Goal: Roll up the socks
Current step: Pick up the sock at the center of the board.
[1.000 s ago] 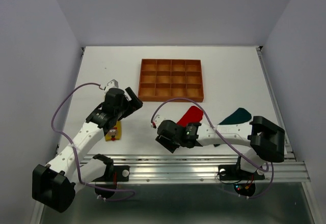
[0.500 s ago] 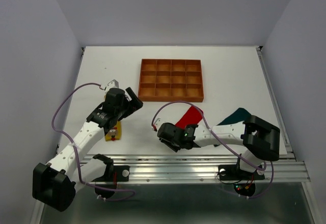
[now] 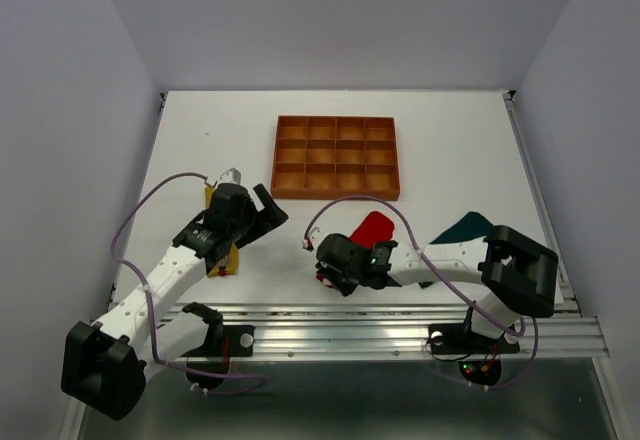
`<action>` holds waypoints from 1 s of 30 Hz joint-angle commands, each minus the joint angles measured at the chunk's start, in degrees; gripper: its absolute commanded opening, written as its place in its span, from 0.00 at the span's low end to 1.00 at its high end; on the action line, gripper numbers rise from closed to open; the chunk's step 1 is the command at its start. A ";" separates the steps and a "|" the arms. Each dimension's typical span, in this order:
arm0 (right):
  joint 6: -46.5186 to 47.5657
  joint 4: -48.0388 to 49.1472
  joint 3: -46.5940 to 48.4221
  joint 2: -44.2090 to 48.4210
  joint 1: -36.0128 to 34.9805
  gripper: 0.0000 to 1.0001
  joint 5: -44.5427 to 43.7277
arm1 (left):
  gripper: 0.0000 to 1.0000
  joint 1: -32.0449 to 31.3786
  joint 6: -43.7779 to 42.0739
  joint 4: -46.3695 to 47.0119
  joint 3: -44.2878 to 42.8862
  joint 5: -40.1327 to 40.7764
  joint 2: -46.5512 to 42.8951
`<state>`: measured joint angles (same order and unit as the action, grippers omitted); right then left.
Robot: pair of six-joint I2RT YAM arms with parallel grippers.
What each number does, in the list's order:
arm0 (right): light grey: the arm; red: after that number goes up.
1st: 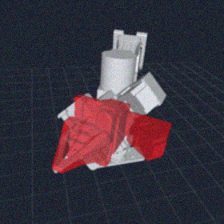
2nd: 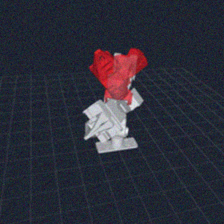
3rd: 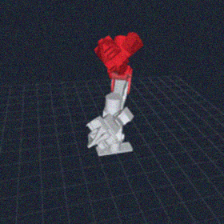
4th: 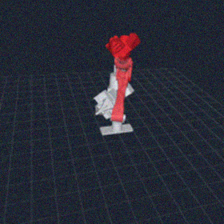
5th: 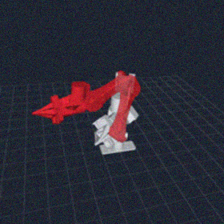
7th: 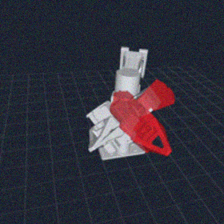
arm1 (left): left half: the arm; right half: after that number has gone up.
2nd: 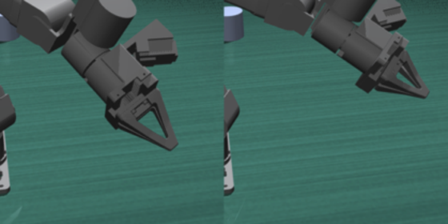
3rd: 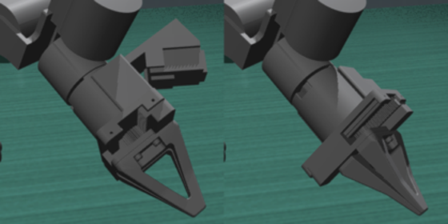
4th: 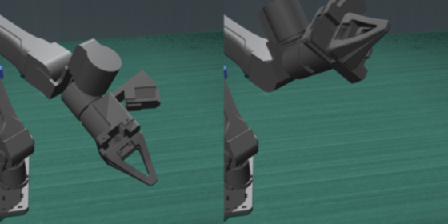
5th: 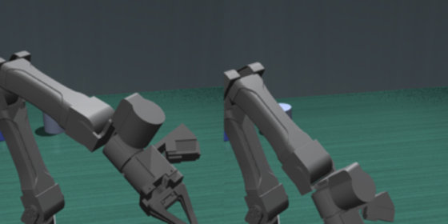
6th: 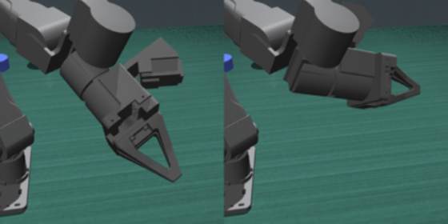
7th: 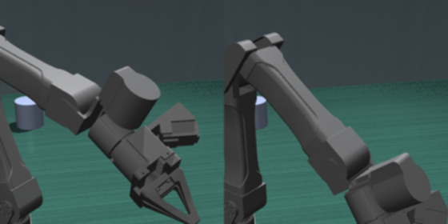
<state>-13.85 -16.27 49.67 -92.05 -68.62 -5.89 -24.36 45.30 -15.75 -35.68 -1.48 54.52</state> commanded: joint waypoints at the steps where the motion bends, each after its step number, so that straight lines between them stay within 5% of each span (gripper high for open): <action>1: -2.77 6.07 -2.21 0.91 4.19 0.12 15.62 | 0.99 -3.14 1.63 2.56 2.63 -3.97 -1.00; 16: -11.45 18.18 -7.30 3.11 16.85 0.06 40.50 | 0.99 -13.96 5.94 4.67 6.33 -7.58 2.87; 30: -25.52 31.90 -15.65 4.08 24.06 0.01 46.14 | 0.97 -19.14 5.06 7.22 5.19 -5.73 5.24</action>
<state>-34.63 7.90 35.62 -87.50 -45.25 35.62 -42.63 51.11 -10.94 -29.69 -7.73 58.54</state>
